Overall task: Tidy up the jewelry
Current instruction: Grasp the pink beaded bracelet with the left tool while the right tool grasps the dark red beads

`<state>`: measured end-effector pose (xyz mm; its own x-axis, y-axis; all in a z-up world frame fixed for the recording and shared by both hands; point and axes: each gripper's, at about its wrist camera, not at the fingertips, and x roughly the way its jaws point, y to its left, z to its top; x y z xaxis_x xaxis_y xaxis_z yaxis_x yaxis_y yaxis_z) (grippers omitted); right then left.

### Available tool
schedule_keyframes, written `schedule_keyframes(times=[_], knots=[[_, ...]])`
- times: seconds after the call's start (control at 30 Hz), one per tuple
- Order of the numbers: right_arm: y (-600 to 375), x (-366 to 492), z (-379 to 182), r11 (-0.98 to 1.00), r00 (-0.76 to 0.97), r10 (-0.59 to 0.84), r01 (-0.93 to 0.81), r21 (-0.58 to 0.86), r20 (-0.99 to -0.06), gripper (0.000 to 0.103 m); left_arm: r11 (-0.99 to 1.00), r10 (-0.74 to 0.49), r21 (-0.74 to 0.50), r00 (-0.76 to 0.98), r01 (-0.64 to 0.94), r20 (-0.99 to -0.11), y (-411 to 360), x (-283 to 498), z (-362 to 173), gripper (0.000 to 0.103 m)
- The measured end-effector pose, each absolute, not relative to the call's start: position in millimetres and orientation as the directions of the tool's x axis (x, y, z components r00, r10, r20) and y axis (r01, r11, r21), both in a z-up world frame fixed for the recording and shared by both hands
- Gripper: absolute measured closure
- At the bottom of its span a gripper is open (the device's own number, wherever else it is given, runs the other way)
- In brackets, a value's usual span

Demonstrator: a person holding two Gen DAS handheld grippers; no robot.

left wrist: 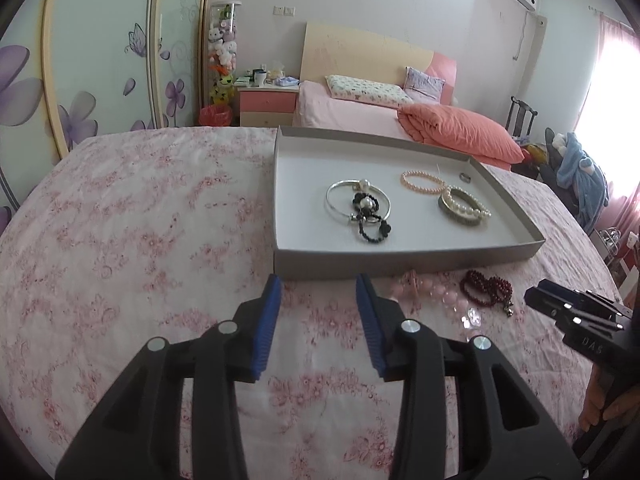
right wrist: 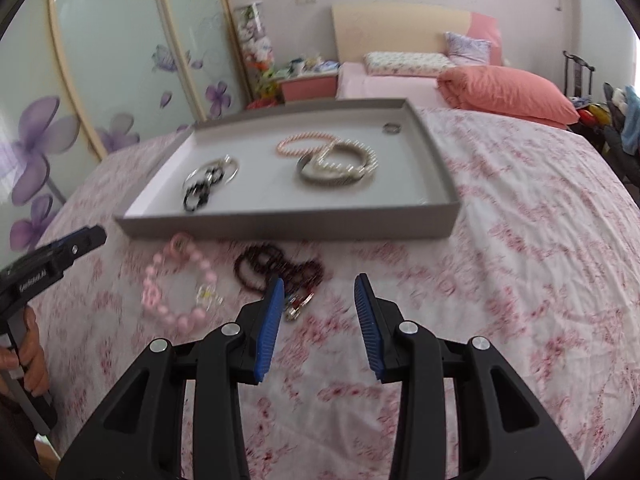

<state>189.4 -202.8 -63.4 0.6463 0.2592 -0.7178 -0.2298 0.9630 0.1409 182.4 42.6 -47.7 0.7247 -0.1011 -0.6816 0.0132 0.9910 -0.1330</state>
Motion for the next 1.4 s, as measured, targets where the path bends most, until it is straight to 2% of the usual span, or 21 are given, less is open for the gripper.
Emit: schedule_keyframes(times=[0.13, 0.23, 0.33, 0.4, 0.57, 0.83, 0.87, 1.0, 1.1, 1.17, 1.2, 1.4], knots=[[-193.6, 189.0, -67.9, 0.962, 0.628, 0.251, -0.246, 0.118, -0.736, 0.063, 0.992, -0.1, -0.129, 0.723, 0.014, -0.684, 41.8, 181.5, -49.4, 0.06], [-190.5, 191.4, -72.2, 0.964, 0.616, 0.238, -0.244, 0.105, -0.751, 0.056, 0.992, -0.098, -0.129, 0.719, 0.012, -0.688, 41.8, 182.3, -51.3, 0.059], [-188.4, 193.3, -75.8, 0.966, 0.608, 0.224, -0.242, 0.09, -0.761, 0.054, 0.992, -0.096, -0.128, 0.715, 0.009, -0.692, 42.1, 183.9, -53.5, 0.059], [-186.1, 195.4, -77.5, 0.968, 0.606, 0.212, -0.239, 0.079, -0.767, 0.048, 0.992, -0.096, -0.129, 0.713, 0.008, -0.694, 42.5, 184.2, -54.8, 0.059], [-179.7, 199.2, -79.8, 0.968, 0.603, 0.194, -0.247, 0.05, -0.774, 0.041, 0.991, -0.093, -0.13, 0.709, 0.001, -0.699, 42.5, 186.0, -57.7, 0.059], [-167.7, 210.2, -78.0, 0.965, 0.601, 0.183, -0.262, 0.024, -0.778, 0.04, 0.992, -0.091, -0.129, 0.701, -0.001, -0.708, 41.6, 189.2, -60.9, 0.058], [-166.7, 210.9, -77.8, 0.964, 0.602, 0.185, -0.266, 0.023, -0.777, 0.041, 0.992, -0.091, -0.128, 0.7, 0.0, -0.708, 41.2, 189.5, -60.9, 0.058], [-164.3, 209.6, -75.9, 0.959, 0.607, 0.201, -0.283, 0.027, -0.769, 0.075, 0.992, -0.094, -0.123, 0.699, 0.009, -0.709, 39.6, 188.6, -60.8, 0.057], [-169.1, 207.1, -75.8, 0.961, 0.607, 0.205, -0.272, 0.041, -0.768, 0.089, 0.992, -0.105, -0.123, 0.695, 0.023, -0.712, 35.2, 188.7, -60.1, 0.056], [-173.6, 204.9, -75.4, 0.966, 0.611, 0.196, -0.253, 0.045, -0.767, 0.09, 0.991, -0.12, -0.13, 0.688, 0.038, -0.716, 31.6, 189.3, -60.2, 0.056], [-176.5, 204.5, -75.5, 0.97, 0.613, 0.189, -0.24, 0.048, -0.767, 0.093, 0.99, -0.128, -0.134, 0.683, 0.044, -0.719, 30.2, 190.2, -60.4, 0.056], [-203.6, 197.7, -75.1, 0.992, 0.629, 0.111, -0.112, 0.052, -0.769, 0.094, 0.982, -0.186, -0.153, 0.641, 0.108, -0.745, 11.0, 193.8, -64.2, 0.056]])
